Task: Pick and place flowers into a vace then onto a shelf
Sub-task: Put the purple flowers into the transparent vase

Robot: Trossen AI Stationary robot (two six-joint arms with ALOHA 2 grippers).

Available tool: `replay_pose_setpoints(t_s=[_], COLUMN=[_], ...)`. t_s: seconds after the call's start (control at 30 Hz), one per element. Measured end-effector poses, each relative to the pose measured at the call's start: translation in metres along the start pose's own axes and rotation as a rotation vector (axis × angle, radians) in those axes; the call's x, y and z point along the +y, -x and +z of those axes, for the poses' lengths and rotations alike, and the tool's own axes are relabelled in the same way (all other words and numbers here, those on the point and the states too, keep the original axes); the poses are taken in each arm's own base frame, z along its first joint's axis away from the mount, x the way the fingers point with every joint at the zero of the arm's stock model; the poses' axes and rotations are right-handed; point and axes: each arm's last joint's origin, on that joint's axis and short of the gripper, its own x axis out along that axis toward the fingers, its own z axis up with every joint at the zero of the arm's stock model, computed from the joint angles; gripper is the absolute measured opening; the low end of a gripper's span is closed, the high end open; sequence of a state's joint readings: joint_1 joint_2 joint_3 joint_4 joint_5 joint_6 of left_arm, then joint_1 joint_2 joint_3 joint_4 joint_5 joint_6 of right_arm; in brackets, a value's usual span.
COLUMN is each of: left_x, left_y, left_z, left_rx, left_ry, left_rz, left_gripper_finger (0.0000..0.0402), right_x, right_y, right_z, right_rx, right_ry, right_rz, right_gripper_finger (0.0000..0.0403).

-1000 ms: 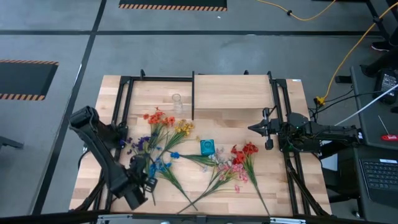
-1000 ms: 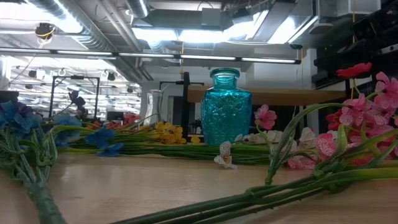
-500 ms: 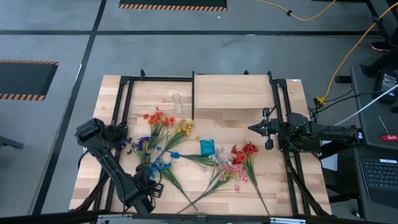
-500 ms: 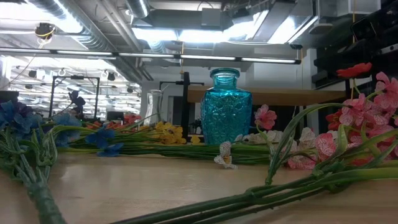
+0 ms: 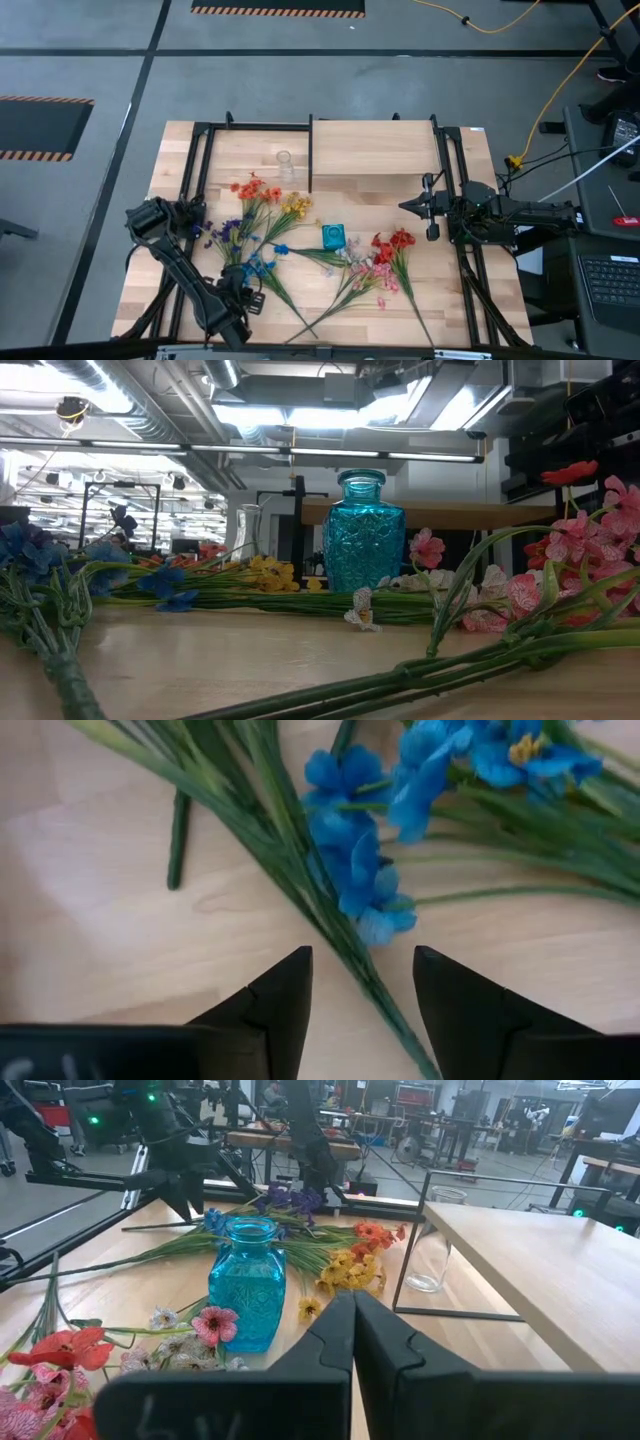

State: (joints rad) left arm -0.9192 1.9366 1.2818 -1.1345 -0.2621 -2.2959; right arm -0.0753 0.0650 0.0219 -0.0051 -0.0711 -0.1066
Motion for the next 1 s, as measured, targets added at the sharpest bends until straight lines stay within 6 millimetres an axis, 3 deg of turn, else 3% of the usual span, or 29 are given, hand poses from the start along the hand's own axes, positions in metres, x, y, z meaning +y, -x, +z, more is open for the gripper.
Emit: replay_pose_setpoints(t_s=[1.0], left_x=[-0.0018], left_y=[-0.0062], left_z=[0.0056], left_rx=[0.02], left_ry=[-0.046], left_rz=[0.04], left_gripper_finger=[0.0143], right_x=[0.0001], right_y=[0.0], right_z=[-0.0001], right_rx=[0.0], right_ry=[0.0], right_rz=[0.0], right_gripper_finger=[0.0007])
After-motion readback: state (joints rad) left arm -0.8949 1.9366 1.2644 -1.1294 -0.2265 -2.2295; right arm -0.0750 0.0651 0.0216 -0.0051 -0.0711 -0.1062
